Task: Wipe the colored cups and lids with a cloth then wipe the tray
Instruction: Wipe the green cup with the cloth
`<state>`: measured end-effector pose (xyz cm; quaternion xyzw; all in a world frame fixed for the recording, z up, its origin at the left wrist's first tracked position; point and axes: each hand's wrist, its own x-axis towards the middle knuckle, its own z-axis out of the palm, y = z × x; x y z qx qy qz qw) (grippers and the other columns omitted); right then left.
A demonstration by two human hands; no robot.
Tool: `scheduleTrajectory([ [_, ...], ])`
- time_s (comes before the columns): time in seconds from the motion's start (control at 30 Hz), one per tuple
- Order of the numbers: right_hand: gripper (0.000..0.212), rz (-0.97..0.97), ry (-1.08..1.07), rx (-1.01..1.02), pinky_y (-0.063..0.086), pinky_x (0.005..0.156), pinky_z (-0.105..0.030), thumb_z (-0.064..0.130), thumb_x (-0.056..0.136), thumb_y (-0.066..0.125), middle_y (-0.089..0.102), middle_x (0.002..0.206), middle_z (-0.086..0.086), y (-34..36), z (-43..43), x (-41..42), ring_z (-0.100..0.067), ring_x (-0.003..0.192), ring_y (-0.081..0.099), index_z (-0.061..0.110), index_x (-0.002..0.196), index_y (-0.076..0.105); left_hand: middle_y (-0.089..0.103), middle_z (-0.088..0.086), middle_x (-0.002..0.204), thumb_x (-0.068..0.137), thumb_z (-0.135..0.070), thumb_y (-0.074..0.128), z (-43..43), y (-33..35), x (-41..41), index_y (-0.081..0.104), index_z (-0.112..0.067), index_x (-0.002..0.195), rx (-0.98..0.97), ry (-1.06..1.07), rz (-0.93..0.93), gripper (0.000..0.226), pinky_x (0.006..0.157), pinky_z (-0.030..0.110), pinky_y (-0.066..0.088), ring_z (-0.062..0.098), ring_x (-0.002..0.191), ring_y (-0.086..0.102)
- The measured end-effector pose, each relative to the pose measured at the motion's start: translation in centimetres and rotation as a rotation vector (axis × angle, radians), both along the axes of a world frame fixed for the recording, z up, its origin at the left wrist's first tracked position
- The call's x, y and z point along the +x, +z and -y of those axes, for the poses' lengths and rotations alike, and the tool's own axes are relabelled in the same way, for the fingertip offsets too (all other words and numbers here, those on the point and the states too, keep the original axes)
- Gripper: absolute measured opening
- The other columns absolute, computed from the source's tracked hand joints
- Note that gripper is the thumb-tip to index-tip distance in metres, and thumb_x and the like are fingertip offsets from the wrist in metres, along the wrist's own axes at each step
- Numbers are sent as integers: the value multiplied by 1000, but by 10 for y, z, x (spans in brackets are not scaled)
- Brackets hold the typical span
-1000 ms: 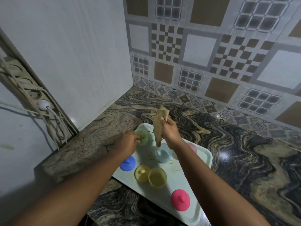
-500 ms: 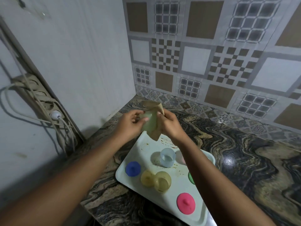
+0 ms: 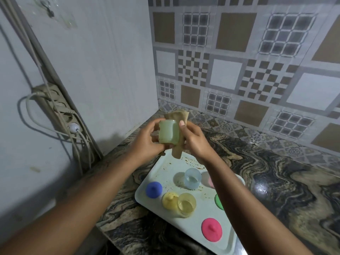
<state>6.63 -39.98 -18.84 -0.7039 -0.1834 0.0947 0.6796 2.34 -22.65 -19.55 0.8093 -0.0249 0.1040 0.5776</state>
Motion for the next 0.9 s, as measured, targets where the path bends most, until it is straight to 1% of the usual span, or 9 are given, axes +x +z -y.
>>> scheduleTrajectory([
  [0.2,35,314,18,-235,50,79,-29,34,109,39,73,97,6,-17,1,-2,-3,86,65,18,128,65,69,0,113,64,-8,92,5,-8,2,62,-26,126,-31,93,-63,71,59,37,62,15,83,75],
  [0.27,42,398,68,-278,52,88,-34,38,108,38,69,126,-11,-26,3,-1,-9,101,65,23,143,56,68,-1,113,65,-9,92,5,-11,1,63,-32,123,-26,114,-72,68,59,41,63,15,83,75],
  [0.37,42,497,126,-295,51,96,-35,34,109,38,40,161,3,-39,8,-4,-20,126,58,27,149,49,67,-3,117,65,-14,93,5,-15,2,63,-28,125,-53,169,-80,69,56,45,63,16,82,76],
  [0.47,31,560,81,-284,45,72,-28,23,108,42,72,112,9,-47,14,-11,-6,94,68,11,119,70,67,-5,117,62,-13,94,1,-17,4,63,-23,125,-36,222,-75,71,54,43,62,13,80,75],
  [0.53,34,568,41,-286,40,64,-31,22,106,44,63,75,5,-52,19,-15,-8,68,57,4,88,67,67,-2,117,62,-5,91,-1,-19,4,63,-22,126,-24,219,-59,72,52,33,60,6,75,73],
  [0.6,36,577,24,-296,36,57,-31,20,104,46,49,62,7,-54,24,-18,-8,57,44,11,71,55,66,-2,118,63,2,89,-4,-22,4,62,-22,130,-15,205,-47,76,53,21,56,-2,71,69],
  [0.7,45,486,-3,-282,37,52,-35,32,101,46,45,55,-4,-70,33,-13,-20,53,40,9,64,52,62,-7,123,64,-7,91,-11,-25,3,56,-28,138,8,211,-62,85,57,23,57,-3,69,67],
  [0.77,56,269,-67,-91,45,58,-44,43,97,48,55,61,-23,-75,35,-10,-29,58,48,-4,69,60,58,-4,129,66,-8,91,-15,-25,0,49,-32,144,-1,199,-98,92,53,33,58,7,66,68],
  [0.9,44,-62,-202,315,48,80,-51,40,97,51,63,89,-21,-57,31,-1,-31,88,60,1,86,69,46,-4,142,71,-8,88,-21,-26,-7,34,-46,149,56,94,-140,102,55,35,59,25,82,72],
])
